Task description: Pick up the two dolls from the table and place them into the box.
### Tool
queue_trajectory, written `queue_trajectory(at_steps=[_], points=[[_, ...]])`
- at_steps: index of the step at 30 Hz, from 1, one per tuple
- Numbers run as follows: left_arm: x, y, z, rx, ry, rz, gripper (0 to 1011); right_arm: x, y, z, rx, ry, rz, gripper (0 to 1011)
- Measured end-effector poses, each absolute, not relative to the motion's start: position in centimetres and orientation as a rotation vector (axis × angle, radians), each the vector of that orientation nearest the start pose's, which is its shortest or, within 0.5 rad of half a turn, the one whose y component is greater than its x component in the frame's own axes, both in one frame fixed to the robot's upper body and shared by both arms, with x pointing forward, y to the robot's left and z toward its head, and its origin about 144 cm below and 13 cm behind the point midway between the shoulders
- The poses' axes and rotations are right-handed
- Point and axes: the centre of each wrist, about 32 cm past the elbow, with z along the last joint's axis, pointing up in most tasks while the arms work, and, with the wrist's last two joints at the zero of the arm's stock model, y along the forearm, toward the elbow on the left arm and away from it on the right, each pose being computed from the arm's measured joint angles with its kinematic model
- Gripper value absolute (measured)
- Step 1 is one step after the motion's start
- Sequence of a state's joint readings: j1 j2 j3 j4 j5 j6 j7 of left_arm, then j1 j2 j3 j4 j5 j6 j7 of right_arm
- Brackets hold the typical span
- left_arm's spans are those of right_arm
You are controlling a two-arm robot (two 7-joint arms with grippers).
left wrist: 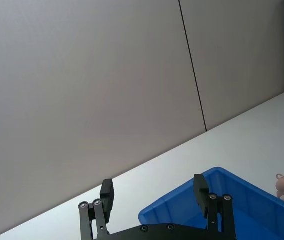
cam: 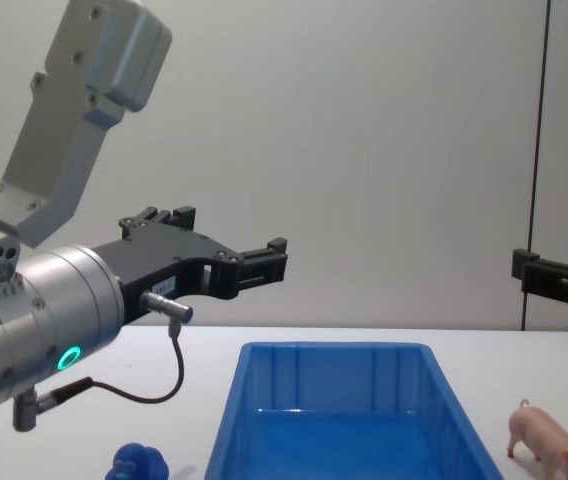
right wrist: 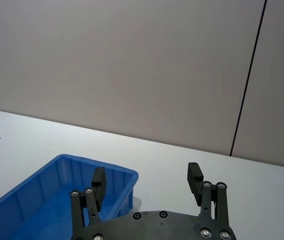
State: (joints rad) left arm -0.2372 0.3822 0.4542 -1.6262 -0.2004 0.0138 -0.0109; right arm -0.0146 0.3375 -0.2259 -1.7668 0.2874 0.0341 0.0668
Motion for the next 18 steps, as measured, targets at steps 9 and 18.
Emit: queue_trajectory(at_steps=[9,18], points=[[49.2,19.84,120.44,0.061,-0.268,1.124,1001,44.33,-23.71,118.87,0.026,-0.075,-1.229,1001],[49.2,19.84,120.44,0.061,-0.268,1.124,1001,44.33,-23.71,118.87,0.026,-0.075,-1.229,1001]])
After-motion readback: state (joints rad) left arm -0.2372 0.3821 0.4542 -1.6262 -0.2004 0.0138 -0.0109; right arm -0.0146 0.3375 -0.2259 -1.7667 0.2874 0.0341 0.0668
